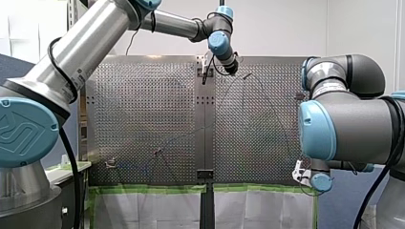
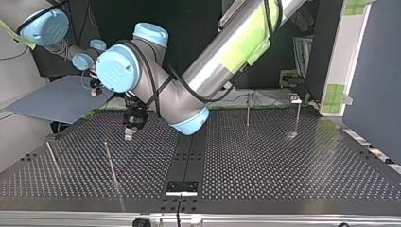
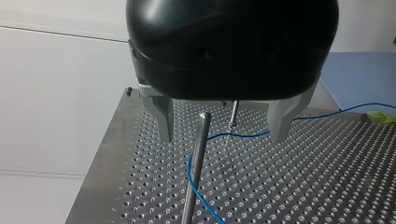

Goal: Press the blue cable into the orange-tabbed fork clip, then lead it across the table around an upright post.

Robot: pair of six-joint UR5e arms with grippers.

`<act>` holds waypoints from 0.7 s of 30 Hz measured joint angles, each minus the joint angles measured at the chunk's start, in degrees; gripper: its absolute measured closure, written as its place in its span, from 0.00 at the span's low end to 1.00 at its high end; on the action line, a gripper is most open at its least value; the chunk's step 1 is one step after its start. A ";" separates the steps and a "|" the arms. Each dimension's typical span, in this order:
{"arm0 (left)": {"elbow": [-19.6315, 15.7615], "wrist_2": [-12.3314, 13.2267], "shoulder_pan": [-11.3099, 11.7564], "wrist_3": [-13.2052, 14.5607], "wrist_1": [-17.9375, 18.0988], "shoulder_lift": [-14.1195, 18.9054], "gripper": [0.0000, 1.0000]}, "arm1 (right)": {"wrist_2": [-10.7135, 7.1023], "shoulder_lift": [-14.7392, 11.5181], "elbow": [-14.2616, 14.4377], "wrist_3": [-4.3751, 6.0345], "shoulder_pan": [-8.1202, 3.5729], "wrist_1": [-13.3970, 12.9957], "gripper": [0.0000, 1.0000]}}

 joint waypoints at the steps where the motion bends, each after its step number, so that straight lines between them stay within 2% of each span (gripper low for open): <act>1: 0.00 0.00 0.00 -0.03 -0.01 0.00 0.00 | 0.00 0.00 -0.01 0.00 0.00 0.00 1.00; 14: -0.04 -0.01 -0.03 -0.41 -0.03 0.00 0.00 | 0.01 0.00 0.00 0.00 -0.07 0.00 1.00; 21: -1.02 -0.09 -0.95 -1.11 0.28 0.87 0.00 | 0.00 -0.01 0.00 0.00 -0.21 0.06 1.00</act>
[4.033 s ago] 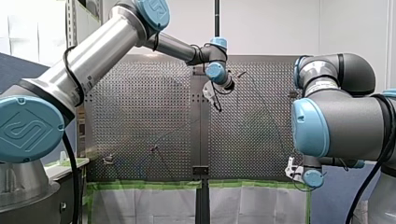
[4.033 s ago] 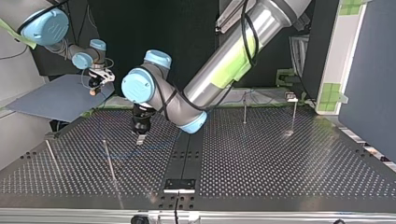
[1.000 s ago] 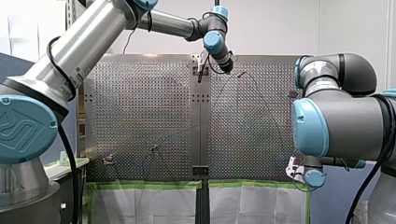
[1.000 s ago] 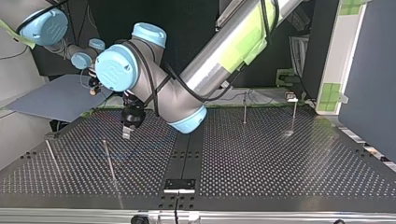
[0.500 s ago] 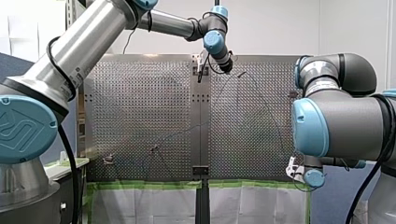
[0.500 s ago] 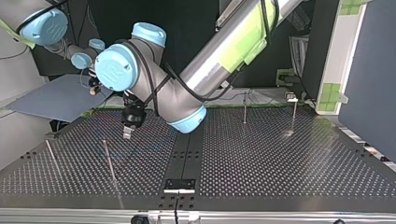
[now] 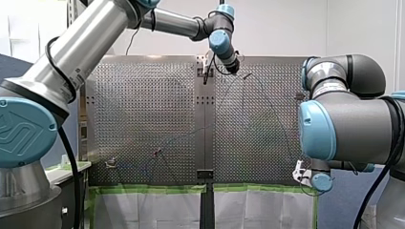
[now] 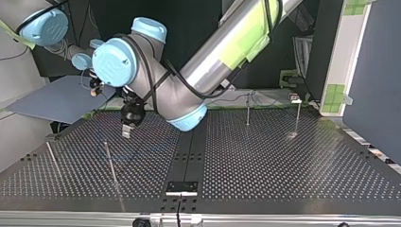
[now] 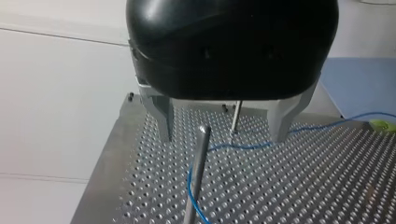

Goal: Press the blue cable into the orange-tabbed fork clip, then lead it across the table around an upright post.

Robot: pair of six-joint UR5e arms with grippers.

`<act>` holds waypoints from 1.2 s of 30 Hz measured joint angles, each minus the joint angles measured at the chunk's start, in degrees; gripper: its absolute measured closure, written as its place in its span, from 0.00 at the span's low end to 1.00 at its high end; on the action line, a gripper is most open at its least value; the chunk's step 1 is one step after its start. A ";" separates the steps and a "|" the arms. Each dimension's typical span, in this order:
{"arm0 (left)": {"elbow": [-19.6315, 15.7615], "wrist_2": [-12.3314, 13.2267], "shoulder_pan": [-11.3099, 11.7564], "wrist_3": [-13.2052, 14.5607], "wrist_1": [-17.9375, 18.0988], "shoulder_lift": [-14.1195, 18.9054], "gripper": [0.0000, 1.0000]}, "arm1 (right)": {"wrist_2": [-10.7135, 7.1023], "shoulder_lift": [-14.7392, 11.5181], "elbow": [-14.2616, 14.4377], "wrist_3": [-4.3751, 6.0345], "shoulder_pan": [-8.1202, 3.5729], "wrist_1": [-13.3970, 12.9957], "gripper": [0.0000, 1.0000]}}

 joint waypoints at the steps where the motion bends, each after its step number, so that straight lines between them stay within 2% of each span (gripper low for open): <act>1: -0.35 0.21 -0.04 -0.19 0.29 0.34 0.00 | 0.00 0.00 0.00 0.00 -0.03 0.01 1.00; 9: -3.94 2.70 0.60 -3.47 3.81 3.91 0.00 | 0.00 0.00 0.00 0.00 0.02 -0.12 1.00; 18: -8.62 0.82 1.21 -7.81 8.45 8.60 0.00 | -0.19 0.00 -0.01 0.00 0.06 -0.15 1.00; 26: -12.12 0.57 1.49 -9.30 11.95 12.11 0.00 | -0.35 0.00 -0.01 0.00 0.19 -0.15 1.00; 36: -16.81 0.82 1.47 -9.52 16.67 16.78 0.00 | -0.35 0.00 -0.01 0.00 0.31 -0.07 1.00</act>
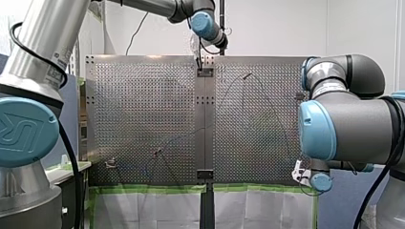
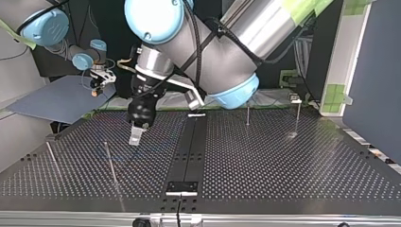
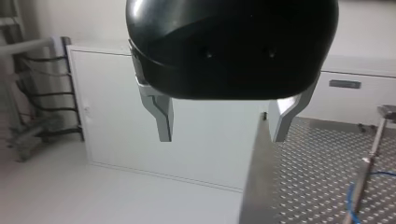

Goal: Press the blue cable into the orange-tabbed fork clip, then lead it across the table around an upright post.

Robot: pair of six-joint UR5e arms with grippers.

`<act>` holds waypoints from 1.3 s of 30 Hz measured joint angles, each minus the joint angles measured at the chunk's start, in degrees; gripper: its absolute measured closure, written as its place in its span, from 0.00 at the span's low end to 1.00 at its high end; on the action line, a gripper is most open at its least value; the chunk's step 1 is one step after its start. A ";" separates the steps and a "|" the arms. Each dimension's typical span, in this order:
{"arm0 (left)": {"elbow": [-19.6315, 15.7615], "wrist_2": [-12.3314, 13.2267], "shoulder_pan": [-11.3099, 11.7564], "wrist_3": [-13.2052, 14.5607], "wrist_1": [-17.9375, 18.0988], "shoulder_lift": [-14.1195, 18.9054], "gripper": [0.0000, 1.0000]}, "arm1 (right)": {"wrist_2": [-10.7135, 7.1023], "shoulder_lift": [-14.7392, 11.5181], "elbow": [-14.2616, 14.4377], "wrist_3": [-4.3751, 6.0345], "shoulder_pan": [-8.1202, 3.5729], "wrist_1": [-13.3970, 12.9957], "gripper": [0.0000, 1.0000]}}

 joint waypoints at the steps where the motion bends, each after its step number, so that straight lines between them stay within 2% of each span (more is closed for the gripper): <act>1: -0.53 0.01 0.00 0.00 0.55 0.54 0.00 | 0.00 0.00 0.00 0.00 0.00 0.00 1.00; 11: -5.48 -0.17 0.04 -0.31 5.48 5.49 0.00 | 0.00 0.00 -0.02 -0.04 0.07 0.00 1.00; 21: -10.94 0.01 0.14 -2.72 10.80 10.95 0.00 | -0.06 0.00 -0.02 -0.08 0.09 0.01 1.00; 33: -15.87 0.11 0.21 -3.40 15.86 15.69 0.00 | -0.17 -0.01 0.00 -0.14 0.09 0.02 1.00; 39: -18.51 0.20 0.22 -3.52 18.27 14.98 0.00 | -0.18 -0.01 0.00 -0.17 0.09 0.01 1.00</act>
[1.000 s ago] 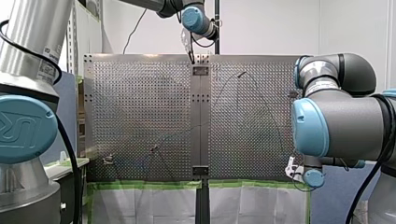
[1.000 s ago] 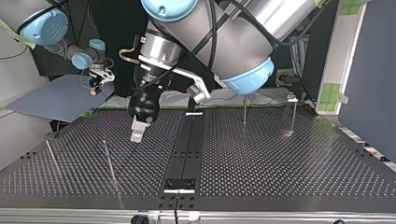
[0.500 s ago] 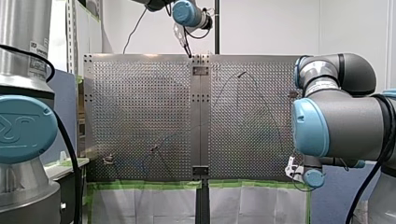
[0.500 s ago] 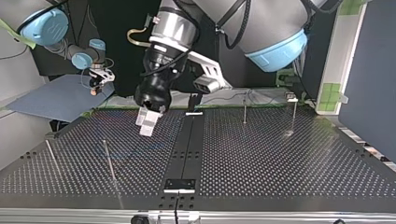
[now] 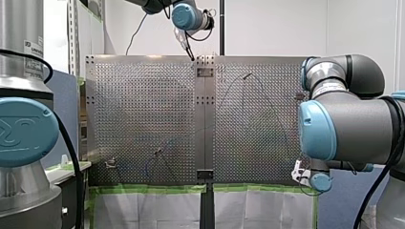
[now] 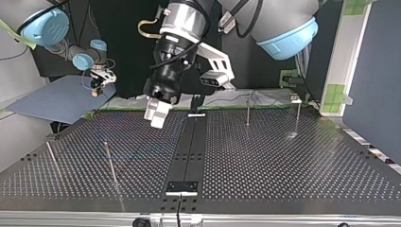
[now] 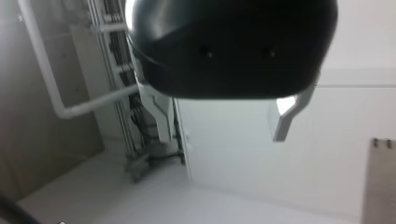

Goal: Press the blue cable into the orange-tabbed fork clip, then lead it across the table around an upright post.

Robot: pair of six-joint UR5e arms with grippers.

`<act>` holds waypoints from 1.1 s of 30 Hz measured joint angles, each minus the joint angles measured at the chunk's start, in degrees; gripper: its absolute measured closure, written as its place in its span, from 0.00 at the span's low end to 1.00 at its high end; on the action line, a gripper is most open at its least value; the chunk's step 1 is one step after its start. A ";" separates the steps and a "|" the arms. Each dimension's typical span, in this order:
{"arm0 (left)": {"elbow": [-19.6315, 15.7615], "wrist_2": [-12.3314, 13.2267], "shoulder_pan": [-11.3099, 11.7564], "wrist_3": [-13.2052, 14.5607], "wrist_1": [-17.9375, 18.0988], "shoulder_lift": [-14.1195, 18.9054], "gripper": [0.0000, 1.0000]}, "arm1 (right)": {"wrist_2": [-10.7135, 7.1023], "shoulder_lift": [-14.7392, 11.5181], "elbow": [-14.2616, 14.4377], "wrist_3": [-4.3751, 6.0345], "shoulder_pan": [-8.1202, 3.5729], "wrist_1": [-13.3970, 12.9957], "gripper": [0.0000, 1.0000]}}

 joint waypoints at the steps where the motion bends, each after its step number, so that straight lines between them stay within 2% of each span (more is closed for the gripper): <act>1: -0.38 0.00 0.00 -0.05 0.23 -0.14 0.00 | 0.00 0.00 0.00 0.00 0.00 0.00 1.00; 19: -9.07 -0.29 0.58 -2.40 0.93 -0.46 0.00 | 0.00 -0.03 -0.01 0.00 0.00 0.04 1.00; 33: -15.05 -0.26 1.43 -3.16 1.81 -0.60 0.00 | 0.00 0.00 0.00 0.00 0.04 0.00 1.00</act>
